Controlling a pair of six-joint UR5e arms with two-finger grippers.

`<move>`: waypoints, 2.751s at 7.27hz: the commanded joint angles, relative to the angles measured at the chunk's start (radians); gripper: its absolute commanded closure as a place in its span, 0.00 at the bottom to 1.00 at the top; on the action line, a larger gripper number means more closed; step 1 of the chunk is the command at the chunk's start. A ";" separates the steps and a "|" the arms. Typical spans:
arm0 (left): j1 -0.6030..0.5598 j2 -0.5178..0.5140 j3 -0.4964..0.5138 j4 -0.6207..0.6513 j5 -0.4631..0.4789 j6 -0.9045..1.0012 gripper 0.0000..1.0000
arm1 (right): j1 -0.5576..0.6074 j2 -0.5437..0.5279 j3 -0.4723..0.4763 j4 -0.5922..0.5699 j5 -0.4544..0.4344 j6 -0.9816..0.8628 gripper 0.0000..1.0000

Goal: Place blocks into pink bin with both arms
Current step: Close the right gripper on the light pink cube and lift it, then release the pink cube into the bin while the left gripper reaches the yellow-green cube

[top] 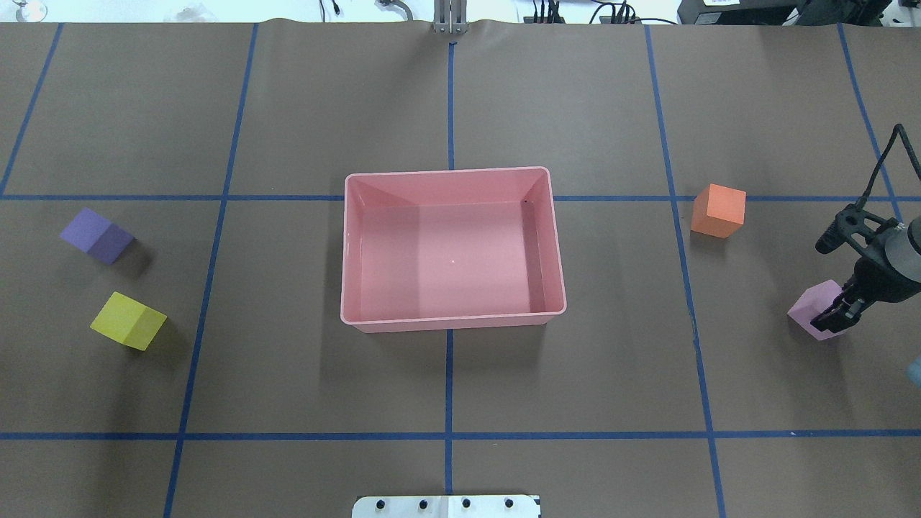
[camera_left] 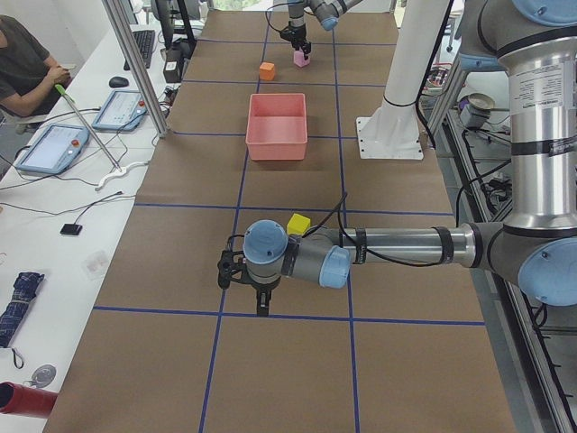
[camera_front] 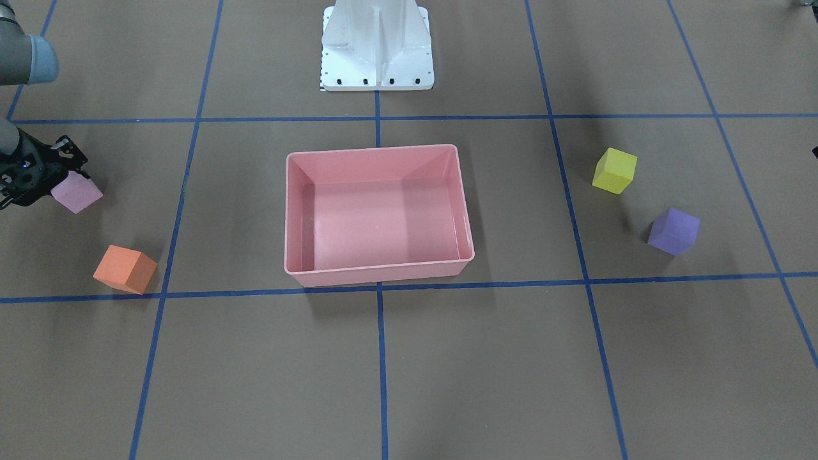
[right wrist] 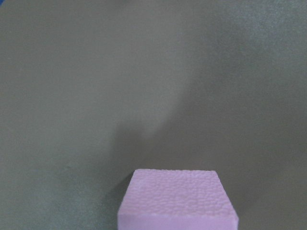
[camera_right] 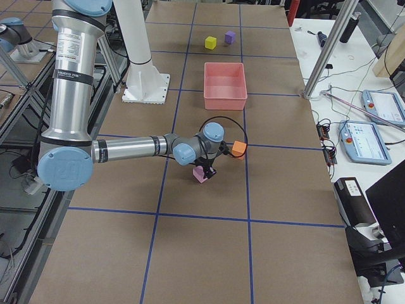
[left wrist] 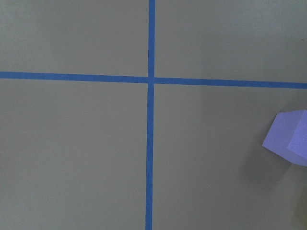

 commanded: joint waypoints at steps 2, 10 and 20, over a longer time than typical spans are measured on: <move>0.157 -0.053 -0.062 -0.123 -0.008 -0.285 0.00 | 0.087 0.076 0.031 -0.007 0.068 0.077 1.00; 0.492 -0.035 -0.172 -0.252 0.151 -0.410 0.00 | -0.224 0.672 0.080 -0.136 -0.137 1.258 1.00; 0.736 -0.040 -0.169 -0.250 0.332 -0.456 0.00 | -0.347 0.730 0.002 -0.165 -0.293 1.262 0.01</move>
